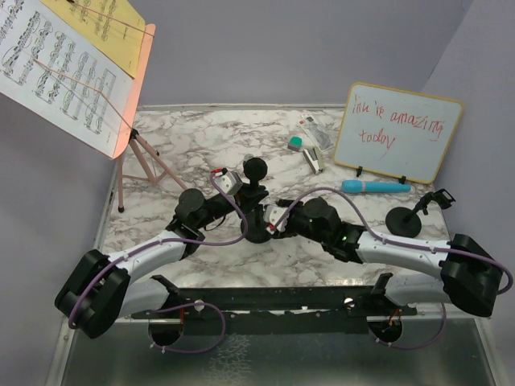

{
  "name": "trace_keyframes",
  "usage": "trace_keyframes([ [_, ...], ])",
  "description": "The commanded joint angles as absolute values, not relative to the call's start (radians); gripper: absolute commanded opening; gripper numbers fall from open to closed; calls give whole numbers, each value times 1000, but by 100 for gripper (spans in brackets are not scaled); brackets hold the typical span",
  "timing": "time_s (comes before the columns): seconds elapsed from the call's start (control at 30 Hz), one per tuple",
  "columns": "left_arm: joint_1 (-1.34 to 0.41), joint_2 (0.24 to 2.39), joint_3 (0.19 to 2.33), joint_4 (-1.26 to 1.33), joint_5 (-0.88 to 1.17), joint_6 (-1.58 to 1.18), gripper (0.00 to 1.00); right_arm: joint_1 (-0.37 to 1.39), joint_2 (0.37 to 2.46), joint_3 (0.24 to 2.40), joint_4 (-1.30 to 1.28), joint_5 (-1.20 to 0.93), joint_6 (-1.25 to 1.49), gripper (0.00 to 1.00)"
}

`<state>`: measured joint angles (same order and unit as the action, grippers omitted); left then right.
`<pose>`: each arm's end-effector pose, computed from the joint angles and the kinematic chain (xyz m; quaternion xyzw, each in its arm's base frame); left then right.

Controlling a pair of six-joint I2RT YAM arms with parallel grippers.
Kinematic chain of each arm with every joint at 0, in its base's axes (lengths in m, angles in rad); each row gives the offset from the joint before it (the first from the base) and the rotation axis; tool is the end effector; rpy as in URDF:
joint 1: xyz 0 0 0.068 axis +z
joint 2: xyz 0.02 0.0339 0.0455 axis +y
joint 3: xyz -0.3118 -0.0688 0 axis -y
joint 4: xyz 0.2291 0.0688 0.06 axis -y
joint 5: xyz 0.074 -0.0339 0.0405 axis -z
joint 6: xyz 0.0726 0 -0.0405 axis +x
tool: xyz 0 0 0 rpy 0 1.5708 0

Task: Pack up the instrument practice props
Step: Unscrew the knob on the microphone stand.

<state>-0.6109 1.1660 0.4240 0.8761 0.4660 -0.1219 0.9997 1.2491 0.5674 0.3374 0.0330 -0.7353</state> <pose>0.1813 -0.1668 0.3081 0.3237 0.5792 -0.4043 0.6295 0.1507 0.2301 0.2621 -0.6175 0.5361 0.0625 0.5722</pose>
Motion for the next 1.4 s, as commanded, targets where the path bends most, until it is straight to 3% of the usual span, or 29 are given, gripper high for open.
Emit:
trace_keyframes([
  [0.0,-612,1179,423,922,520,-131,0,910,1185,570,253,-201,-382,63],
  [0.2,-612,1183,425,922,534,-133,0,795,1162,577,300,-307,-40,74],
  [0.37,-612,1185,428,922,544,-133,0,662,1196,577,383,-474,299,73],
  [0.63,-612,1185,428,922,560,-132,0,595,1335,604,517,-592,711,70],
  [1.37,-614,1182,430,922,561,-135,0,549,1553,566,882,-759,1062,47],
])
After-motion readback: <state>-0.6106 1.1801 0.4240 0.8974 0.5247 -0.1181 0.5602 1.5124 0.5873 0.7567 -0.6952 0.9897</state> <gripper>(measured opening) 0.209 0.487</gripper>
